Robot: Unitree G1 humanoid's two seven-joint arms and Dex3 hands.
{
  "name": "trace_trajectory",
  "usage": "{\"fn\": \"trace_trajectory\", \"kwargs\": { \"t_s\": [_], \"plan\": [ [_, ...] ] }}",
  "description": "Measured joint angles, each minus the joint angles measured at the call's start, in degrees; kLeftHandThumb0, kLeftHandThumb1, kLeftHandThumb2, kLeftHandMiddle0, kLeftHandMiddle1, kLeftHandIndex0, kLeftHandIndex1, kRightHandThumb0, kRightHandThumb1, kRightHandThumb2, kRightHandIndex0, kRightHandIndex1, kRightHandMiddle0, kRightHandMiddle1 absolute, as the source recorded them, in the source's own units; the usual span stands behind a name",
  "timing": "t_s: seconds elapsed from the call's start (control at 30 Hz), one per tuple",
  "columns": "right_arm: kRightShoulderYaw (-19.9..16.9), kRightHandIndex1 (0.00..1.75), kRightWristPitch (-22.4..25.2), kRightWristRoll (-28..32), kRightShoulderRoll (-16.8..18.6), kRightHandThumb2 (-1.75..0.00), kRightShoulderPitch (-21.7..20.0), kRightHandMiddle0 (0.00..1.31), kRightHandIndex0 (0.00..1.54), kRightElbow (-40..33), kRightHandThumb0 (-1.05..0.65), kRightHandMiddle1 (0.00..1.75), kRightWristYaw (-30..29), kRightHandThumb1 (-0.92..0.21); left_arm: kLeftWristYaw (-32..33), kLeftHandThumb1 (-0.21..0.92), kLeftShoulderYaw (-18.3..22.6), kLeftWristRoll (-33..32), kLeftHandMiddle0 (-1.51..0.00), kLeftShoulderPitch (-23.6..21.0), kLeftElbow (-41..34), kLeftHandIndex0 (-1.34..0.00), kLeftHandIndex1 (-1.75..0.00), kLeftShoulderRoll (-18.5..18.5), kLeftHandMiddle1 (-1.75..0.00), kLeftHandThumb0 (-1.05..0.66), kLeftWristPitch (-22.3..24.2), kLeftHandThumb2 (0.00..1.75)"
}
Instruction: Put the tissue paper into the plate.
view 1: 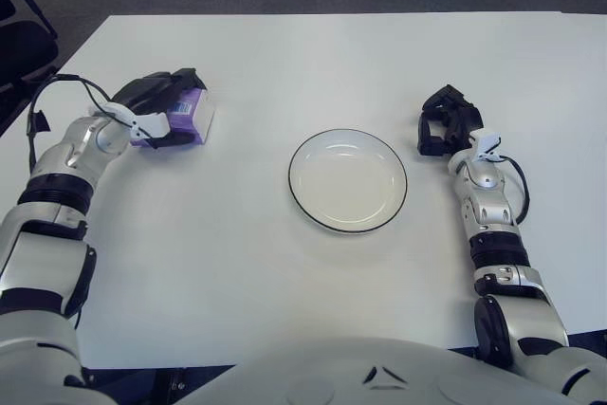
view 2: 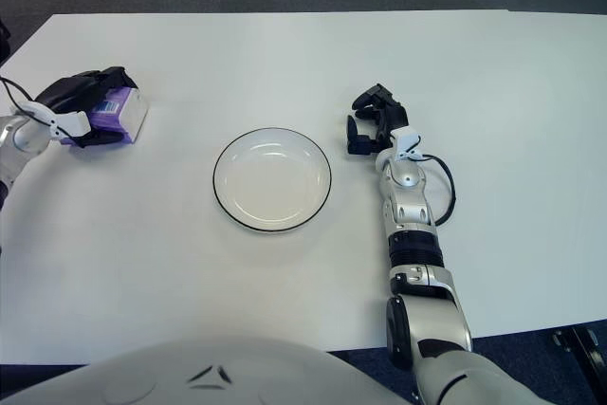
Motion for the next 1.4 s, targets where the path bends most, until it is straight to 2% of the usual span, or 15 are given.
{"fn": "trace_trajectory", "kwargs": {
  "t_s": [0.3, 0.53, 1.0, 1.2, 1.4],
  "plan": [
    [-0.07, 1.66, -0.02, 0.00, -0.09, -1.50, 0.10, 0.49, 0.80, 0.00, -0.01, 1.75, 0.11, -0.15, 5.94, 0.32, 0.29, 1.51, -1.32, 2.81, -4.74, -1.02, -1.75, -0.47, -1.75, -0.11, 1.02, 1.36],
    [-0.12, 1.66, -0.05, 0.01, -0.43, -1.50, 0.21, 0.49, 0.80, 0.00, -0.01, 1.75, 0.24, -0.15, 7.35, 0.32, 0.83, 1.62, -1.36, 4.80, -12.24, -1.06, -1.75, -3.50, -1.75, -0.11, 3.73, 1.36],
    [-0.02, 1.66, -0.18, -0.01, -0.54, -1.50, 0.17, 0.49, 0.80, 0.27, -0.01, 1.75, 0.27, -0.14, 9.95, 0.25, 2.87, 1.04, -1.32, 3.82, -18.80, -1.09, -1.75, -8.93, -1.75, -0.05, 1.50, 1.41],
    [0.05, 1.67, -0.22, -0.02, -0.66, -1.50, 0.11, 0.49, 0.80, 0.50, -0.01, 1.75, 0.26, -0.14, 9.78, 0.25, 3.12, 0.82, -1.32, 1.93, -20.73, -1.10, -1.75, -11.13, -1.75, -0.04, 1.05, 1.41],
    [0.17, 1.68, -0.20, -0.05, -0.74, -1.51, 0.07, 0.48, 0.79, 0.59, -0.01, 1.75, 0.25, -0.15, 8.11, 0.25, 3.33, -1.14, -1.33, 0.88, -25.93, -1.11, -1.75, -13.70, -1.75, -0.06, 0.43, 1.41]
  ]
}}
